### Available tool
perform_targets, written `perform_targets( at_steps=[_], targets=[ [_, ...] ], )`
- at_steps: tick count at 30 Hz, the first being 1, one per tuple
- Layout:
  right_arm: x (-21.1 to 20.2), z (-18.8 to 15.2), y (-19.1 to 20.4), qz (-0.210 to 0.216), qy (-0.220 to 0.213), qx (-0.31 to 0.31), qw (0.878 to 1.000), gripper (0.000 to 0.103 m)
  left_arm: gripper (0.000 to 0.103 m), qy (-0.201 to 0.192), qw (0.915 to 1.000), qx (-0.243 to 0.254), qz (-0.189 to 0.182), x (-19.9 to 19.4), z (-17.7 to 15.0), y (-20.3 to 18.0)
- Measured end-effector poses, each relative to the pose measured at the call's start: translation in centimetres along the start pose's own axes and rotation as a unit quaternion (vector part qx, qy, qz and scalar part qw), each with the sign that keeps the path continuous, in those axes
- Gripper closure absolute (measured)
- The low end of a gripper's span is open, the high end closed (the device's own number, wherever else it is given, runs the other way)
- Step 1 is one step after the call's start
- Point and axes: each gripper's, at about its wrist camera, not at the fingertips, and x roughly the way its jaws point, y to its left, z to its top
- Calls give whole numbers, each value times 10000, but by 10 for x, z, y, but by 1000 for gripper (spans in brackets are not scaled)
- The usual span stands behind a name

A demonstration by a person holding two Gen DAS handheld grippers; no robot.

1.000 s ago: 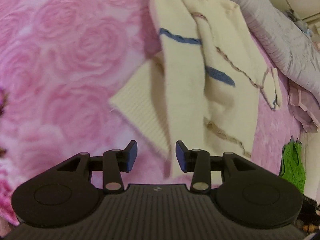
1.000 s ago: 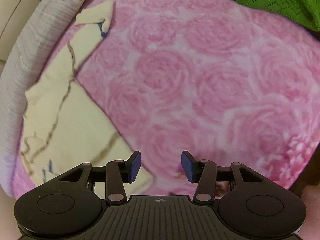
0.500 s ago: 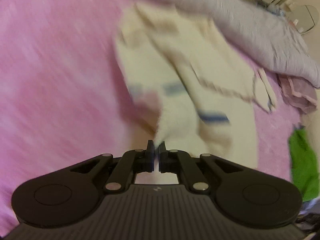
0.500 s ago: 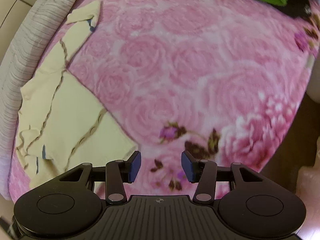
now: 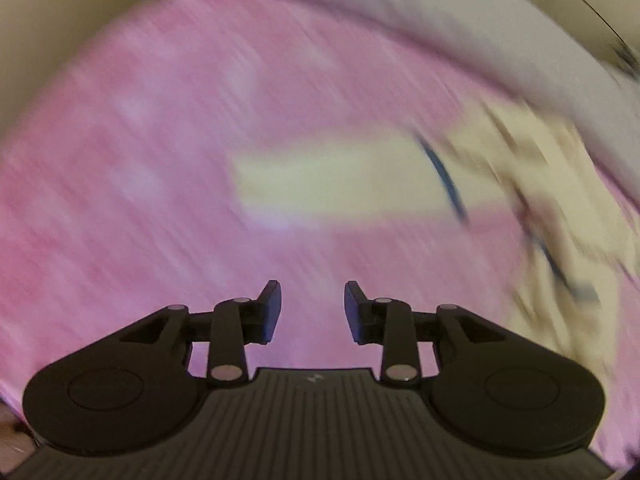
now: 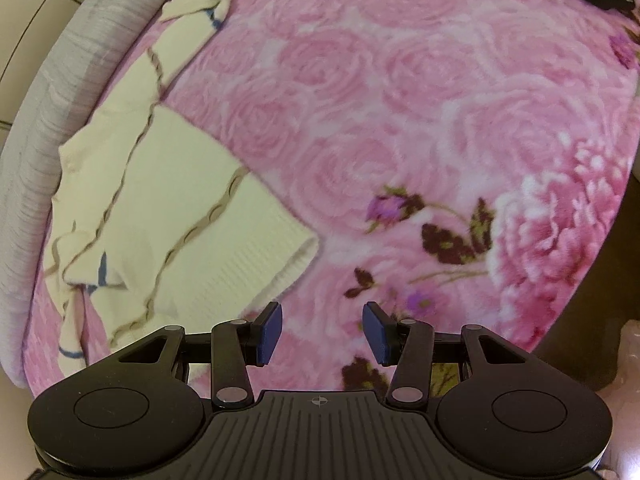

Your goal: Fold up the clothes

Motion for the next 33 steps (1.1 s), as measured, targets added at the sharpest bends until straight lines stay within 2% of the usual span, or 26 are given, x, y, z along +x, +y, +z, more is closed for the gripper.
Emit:
perform_targets(
  at_steps=[3, 6, 9, 11, 15, 20, 22, 23, 24, 25, 27, 30, 33],
  targets=[
    [14, -2, -3, 82, -35, -46, 10000, 54, 74, 557, 9949, 309, -785, 35, -45, -46],
    [31, -1, -11, 226, -81, -29, 9997, 54, 69, 744, 9862, 770, -1263, 60, -70, -90],
    [48, 3, -21, 475, -76, 85, 9988, 54, 66, 589, 9845, 962, -1341, 79, -75, -110],
    [58, 7, -29, 663, -63, 182, 9976, 54, 65, 471, 9848, 824, -1455, 91, -69, -113],
    [74, 15, -43, 1072, -198, 407, 9932, 49, 54, 294, 9851, 482, -1627, 108, -56, -119],
    [93, 25, -56, 1562, -273, 637, 9853, 47, 54, 287, 9862, 223, -1614, 135, -56, -129],
    [103, 28, -56, 1567, -251, 630, 9853, 47, 61, 233, 9871, 179, -1572, 139, -59, -133],
    [107, 30, -55, 1578, -257, 599, 9853, 47, 83, 211, 9873, 188, -1561, 139, -61, -135],
    [108, 30, -51, 1609, -308, 490, 9853, 47, 89, 201, 9870, 141, -1586, 139, -64, -136],
    [110, 31, -47, 1611, -350, 330, 9858, 47, 89, 196, 9865, 73, -1626, 139, -67, -137],
    [110, 32, -29, 1372, -370, -409, 9890, 97, 90, -45, 9865, 20, -1635, 117, -79, -135],
    [100, 38, -19, 1305, -332, -999, 9858, 98, 91, -464, 9855, -40, -1630, 77, -99, -131],
    [66, 49, -36, 1471, -494, -1171, 9809, 98, 91, -817, 9839, -109, -1584, 37, -123, -124]
  ],
)
